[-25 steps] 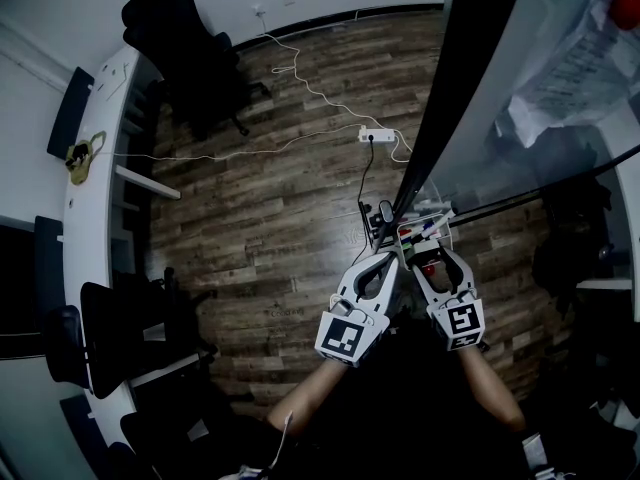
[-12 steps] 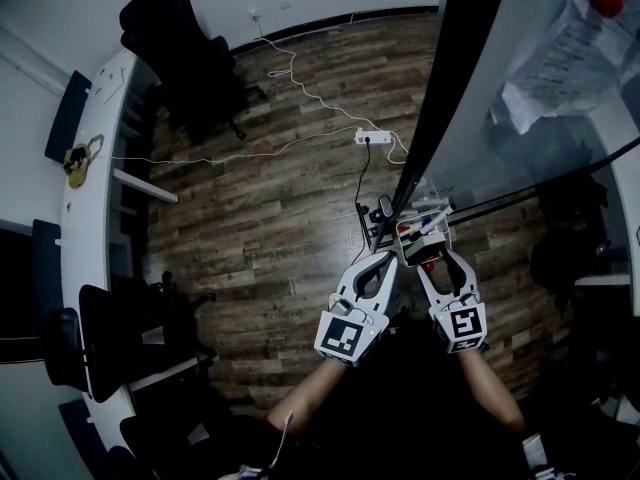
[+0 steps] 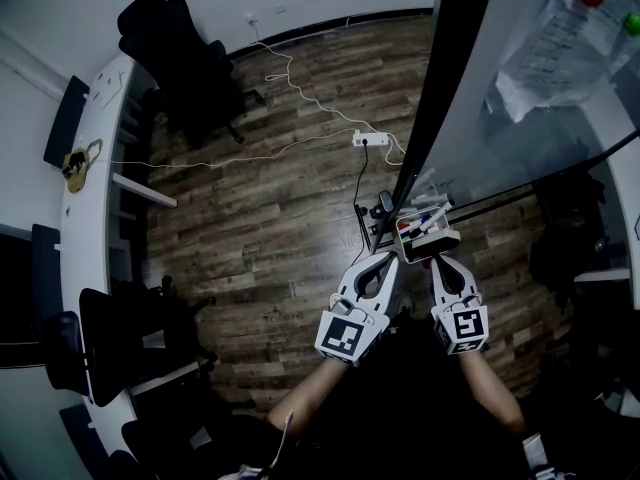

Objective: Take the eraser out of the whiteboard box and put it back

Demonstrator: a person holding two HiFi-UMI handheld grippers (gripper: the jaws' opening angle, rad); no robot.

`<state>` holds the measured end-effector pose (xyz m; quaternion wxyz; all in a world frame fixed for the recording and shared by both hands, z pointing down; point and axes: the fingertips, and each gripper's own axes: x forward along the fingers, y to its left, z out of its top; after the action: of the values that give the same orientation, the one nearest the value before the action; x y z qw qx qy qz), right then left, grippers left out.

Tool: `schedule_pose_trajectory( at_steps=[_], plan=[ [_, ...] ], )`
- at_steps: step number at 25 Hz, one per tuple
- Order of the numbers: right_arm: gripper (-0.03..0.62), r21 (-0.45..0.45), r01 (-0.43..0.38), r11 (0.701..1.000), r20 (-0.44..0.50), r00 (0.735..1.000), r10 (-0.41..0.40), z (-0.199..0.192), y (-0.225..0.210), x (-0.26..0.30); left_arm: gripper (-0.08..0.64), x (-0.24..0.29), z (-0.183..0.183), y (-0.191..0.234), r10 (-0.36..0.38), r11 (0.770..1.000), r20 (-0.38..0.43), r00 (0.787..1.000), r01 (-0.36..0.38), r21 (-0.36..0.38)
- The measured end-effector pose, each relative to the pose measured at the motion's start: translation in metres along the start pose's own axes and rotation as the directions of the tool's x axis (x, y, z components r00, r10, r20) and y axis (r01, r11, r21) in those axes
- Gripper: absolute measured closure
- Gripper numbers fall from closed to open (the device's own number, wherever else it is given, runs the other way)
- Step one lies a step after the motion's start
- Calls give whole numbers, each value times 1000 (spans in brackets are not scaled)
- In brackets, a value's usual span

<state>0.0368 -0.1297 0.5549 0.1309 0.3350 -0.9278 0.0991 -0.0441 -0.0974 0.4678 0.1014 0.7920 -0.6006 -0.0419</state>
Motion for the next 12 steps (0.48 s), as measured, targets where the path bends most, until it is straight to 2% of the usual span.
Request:
schedule_pose_trajectory(
  at_steps=[12],
  plan=[
    [577,36,26,999,22,999,-27,2,5,-15,555,-10,1,-6,-38,999,0,999,38,9]
  ],
)
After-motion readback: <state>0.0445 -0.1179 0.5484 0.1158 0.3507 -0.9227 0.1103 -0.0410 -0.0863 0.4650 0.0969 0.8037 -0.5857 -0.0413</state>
